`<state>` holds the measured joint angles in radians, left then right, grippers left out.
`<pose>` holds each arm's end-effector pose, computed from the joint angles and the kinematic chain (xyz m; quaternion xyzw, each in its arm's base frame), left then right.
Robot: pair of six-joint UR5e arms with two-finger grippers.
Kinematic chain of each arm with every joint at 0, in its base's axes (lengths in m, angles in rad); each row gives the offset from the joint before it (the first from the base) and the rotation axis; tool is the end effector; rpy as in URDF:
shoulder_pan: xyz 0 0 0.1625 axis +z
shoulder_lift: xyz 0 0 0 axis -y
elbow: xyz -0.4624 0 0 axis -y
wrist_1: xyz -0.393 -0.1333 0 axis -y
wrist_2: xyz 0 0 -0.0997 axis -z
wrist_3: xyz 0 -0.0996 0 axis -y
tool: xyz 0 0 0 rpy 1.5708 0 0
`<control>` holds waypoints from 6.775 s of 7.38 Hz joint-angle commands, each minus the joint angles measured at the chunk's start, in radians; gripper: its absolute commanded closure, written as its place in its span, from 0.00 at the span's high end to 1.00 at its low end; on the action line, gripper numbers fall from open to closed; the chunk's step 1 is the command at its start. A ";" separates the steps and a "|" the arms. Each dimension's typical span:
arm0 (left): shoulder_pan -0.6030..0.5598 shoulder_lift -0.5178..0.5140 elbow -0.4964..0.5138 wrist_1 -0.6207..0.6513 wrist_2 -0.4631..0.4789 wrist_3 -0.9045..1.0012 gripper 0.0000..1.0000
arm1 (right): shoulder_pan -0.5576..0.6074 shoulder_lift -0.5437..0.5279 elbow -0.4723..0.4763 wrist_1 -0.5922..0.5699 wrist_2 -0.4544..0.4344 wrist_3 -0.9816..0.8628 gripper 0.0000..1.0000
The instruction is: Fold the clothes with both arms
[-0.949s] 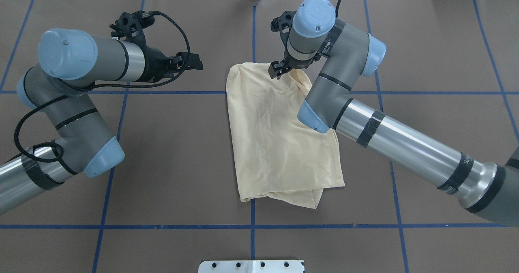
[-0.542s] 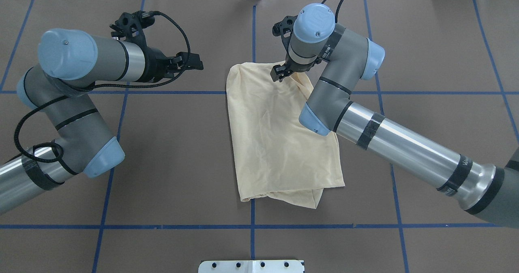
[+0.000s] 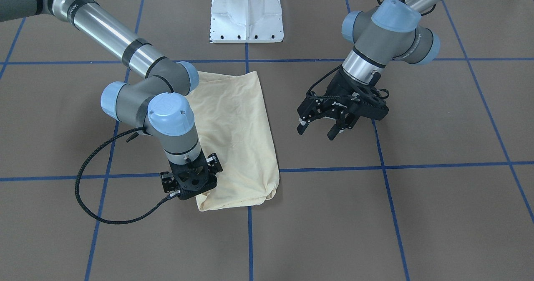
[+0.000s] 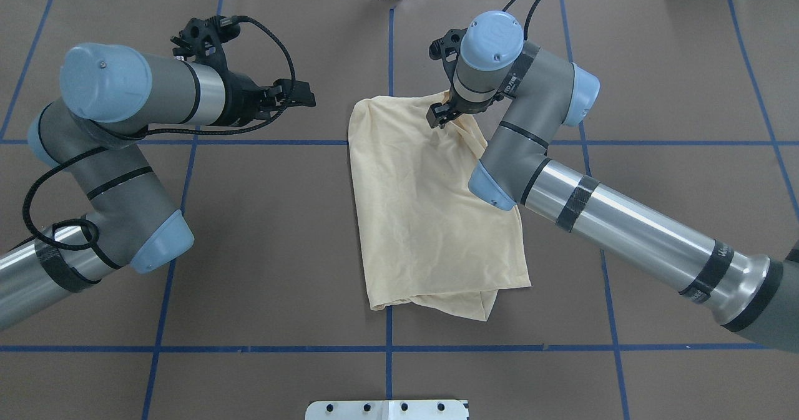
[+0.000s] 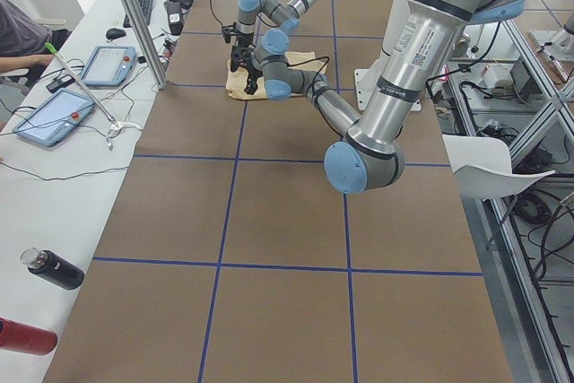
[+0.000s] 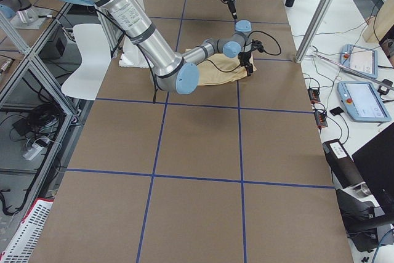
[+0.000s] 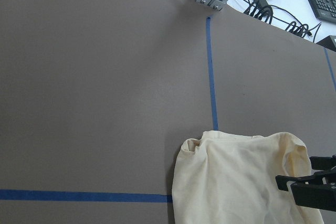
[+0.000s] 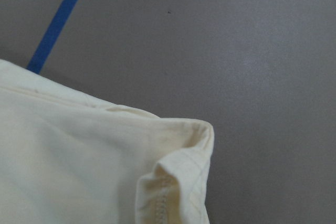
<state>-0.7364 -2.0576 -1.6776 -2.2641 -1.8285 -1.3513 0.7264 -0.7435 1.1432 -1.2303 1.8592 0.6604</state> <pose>0.4183 -0.5249 0.2826 0.1824 0.5756 -0.1282 0.7867 -0.5585 -0.6367 0.3258 0.1698 -0.3424 -0.1365 0.9139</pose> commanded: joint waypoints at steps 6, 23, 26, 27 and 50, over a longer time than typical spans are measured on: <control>-0.001 0.002 -0.036 0.003 -0.002 -0.006 1.00 | 0.062 -0.017 -0.045 0.003 -0.021 -0.062 1.00; 0.479 -0.035 0.037 0.066 0.155 -0.651 1.00 | 0.110 -0.516 0.636 0.005 0.454 0.444 1.00; 0.479 -0.049 0.032 0.069 0.150 -0.647 0.99 | 0.110 -0.508 0.636 0.005 0.456 0.444 1.00; 0.479 -0.052 0.032 0.071 0.150 -0.649 0.98 | 0.110 -0.510 0.636 0.005 0.456 0.444 1.00; 0.485 -0.055 0.002 0.114 0.143 -0.635 0.00 | -0.291 -0.511 0.716 -0.095 0.044 0.975 1.00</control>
<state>-0.2522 -2.1135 -1.6752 -2.1495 -1.6858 -1.9865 0.4384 -1.2573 1.8581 -1.2812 1.9048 1.6156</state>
